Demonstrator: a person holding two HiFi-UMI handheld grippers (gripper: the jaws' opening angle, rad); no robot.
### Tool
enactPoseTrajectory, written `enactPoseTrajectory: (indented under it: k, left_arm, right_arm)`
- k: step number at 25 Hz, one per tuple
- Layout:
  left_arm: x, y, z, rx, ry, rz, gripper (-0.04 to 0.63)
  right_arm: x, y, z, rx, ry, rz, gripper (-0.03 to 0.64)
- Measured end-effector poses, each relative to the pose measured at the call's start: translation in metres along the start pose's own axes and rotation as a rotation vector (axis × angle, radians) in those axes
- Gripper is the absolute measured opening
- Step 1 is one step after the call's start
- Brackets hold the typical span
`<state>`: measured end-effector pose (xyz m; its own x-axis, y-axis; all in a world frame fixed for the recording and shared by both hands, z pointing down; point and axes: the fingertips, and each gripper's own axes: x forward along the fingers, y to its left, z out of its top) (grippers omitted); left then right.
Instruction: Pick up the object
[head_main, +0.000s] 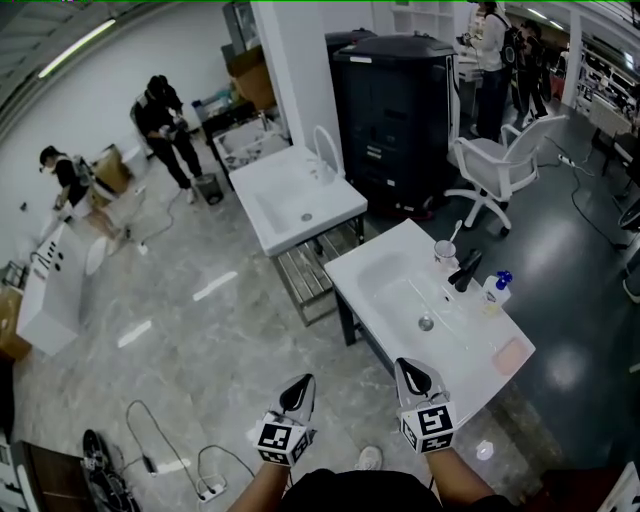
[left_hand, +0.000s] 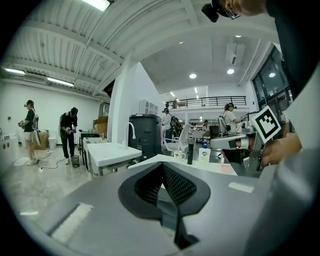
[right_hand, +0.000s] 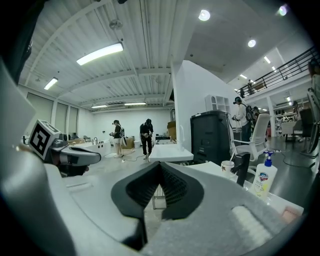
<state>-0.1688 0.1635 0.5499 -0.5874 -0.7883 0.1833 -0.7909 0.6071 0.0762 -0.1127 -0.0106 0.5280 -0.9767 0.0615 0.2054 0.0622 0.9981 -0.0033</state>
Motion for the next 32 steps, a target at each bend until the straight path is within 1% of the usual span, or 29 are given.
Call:
enactPoseTrajectory:
  k: [2, 5, 7, 11, 14, 17, 22, 24, 27, 30, 32]
  left_arm:
    - [0.01, -0.003, 0.003, 0.001, 0.0, -0.007, 0.019]
    - [0.023, -0.008, 0.006, -0.005, 0.004, -0.018, 0.018]
    - [0.034, -0.011, 0.01, -0.003, 0.012, -0.024, 0.018]
    - [0.062, -0.014, 0.006, 0.002, 0.014, -0.053, 0.018]
    - [0.087, -0.015, 0.008, 0.006, 0.023, -0.094, 0.018]
    - [0.119, -0.017, 0.017, 0.023, 0.02, -0.154, 0.018]
    - [0.18, -0.025, 0.036, 0.057, 0.011, -0.261, 0.018]
    - [0.204, -0.031, 0.047, 0.072, 0.024, -0.309, 0.02]
    - [0.237, -0.043, 0.056, 0.105, 0.039, -0.402, 0.018]
    - [0.265, -0.052, 0.066, 0.133, 0.059, -0.469, 0.018]
    - [0.281, -0.056, 0.065, 0.141, 0.06, -0.52, 0.019]
  right_arm:
    - [0.002, -0.009, 0.002, 0.015, -0.001, -0.004, 0.003]
    - [0.003, -0.024, 0.007, 0.086, -0.004, -0.002, 0.003]
    - [0.005, -0.035, 0.011, 0.108, -0.013, -0.01, 0.003]
    - [0.007, -0.061, 0.01, 0.12, -0.018, -0.05, 0.003]
    - [0.01, -0.083, 0.01, 0.146, -0.024, -0.097, 0.003]
    - [0.015, -0.106, 0.018, 0.174, -0.042, -0.143, 0.003]
    - [0.028, -0.144, 0.032, 0.177, -0.068, -0.233, 0.003]
    - [0.033, -0.161, 0.034, 0.185, -0.071, -0.283, 0.003]
    - [0.034, -0.184, 0.036, 0.217, -0.08, -0.357, 0.003]
    - [0.039, -0.201, 0.036, 0.228, -0.076, -0.411, 0.003]
    - [0.041, -0.209, 0.035, 0.231, -0.069, -0.447, 0.003]
